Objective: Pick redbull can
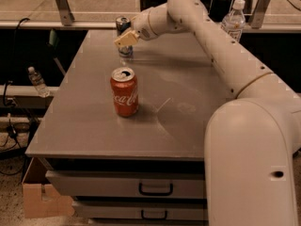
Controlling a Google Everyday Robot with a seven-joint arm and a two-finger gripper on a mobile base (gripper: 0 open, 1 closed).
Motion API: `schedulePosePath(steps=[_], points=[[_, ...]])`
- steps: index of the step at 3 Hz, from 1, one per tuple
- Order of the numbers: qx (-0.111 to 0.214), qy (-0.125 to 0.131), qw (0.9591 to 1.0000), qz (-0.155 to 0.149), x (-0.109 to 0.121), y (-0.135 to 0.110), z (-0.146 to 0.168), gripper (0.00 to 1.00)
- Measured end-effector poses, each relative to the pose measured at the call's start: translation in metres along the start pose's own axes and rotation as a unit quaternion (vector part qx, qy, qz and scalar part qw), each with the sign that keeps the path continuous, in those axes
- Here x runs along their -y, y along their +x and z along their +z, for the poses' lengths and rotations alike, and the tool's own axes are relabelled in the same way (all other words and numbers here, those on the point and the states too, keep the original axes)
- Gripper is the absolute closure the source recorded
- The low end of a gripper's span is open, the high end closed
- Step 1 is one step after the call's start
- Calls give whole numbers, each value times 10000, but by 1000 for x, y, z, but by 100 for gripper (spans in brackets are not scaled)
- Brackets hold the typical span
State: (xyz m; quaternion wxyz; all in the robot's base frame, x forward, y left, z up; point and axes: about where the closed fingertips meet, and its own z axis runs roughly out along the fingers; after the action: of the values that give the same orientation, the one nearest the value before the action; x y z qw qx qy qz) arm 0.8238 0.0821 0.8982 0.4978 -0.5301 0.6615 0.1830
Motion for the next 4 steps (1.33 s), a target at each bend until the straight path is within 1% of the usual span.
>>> schedulePosePath(steps=[1, 2, 3, 4], points=[[128, 99, 9998, 112, 0, -1, -6, 64], [382, 108, 9992, 55, -4, -20, -25, 86], [562, -11, 9983, -118, -13, -40, -61, 100], [731, -238, 9969, -172, -29, -56, -104, 100]])
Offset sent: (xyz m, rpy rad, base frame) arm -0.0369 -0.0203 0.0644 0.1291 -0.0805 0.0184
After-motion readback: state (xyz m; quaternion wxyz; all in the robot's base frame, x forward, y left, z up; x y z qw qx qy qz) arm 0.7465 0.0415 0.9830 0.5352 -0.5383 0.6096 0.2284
